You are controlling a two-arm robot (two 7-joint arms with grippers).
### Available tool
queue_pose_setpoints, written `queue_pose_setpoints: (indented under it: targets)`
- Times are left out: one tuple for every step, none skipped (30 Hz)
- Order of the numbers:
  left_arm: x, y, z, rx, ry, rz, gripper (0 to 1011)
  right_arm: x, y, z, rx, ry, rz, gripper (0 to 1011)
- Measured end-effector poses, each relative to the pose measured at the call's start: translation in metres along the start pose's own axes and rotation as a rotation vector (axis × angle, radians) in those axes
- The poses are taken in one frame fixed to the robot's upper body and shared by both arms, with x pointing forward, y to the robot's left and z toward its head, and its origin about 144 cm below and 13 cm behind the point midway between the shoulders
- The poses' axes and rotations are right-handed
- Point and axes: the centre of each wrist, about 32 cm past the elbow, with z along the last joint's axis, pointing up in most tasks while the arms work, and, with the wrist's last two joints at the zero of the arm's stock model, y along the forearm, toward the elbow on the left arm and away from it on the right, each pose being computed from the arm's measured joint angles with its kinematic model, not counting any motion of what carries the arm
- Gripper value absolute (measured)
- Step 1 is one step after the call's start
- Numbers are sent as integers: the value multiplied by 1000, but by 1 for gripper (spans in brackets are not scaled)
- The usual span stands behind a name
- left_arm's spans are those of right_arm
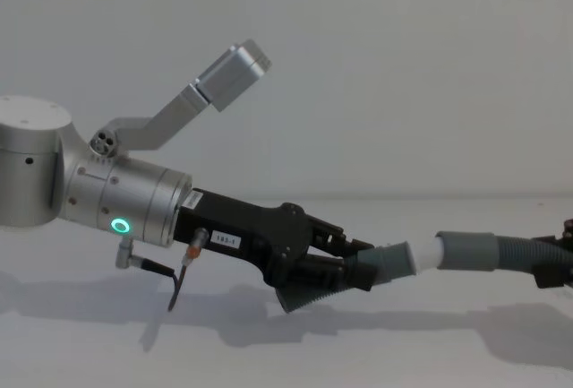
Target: Use both hands to pick up one end of the pipe from the table, align the ends, and insert them.
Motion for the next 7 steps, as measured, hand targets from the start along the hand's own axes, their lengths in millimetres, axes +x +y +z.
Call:
queue_pose_setpoints:
  targets:
    - [0,0,0,0,0,0,325,0,0,0,0,0,0,223]
    - [0,0,0,0,0,0,325,0,0,0,0,0,0,223]
    - [0,0,0,0,0,1,325,0,0,0,0,0,0,223]
    - [0,0,0,1,0,1,325,0,0,0,0,0,0,223]
    - [0,0,0,1,0,1,325,0,0,0,0,0,0,223]
    - [0,0,0,1,0,1,325,0,0,0,0,0,0,223]
    - [0,0,0,1,0,2,325,0,0,0,0,0,0,223]
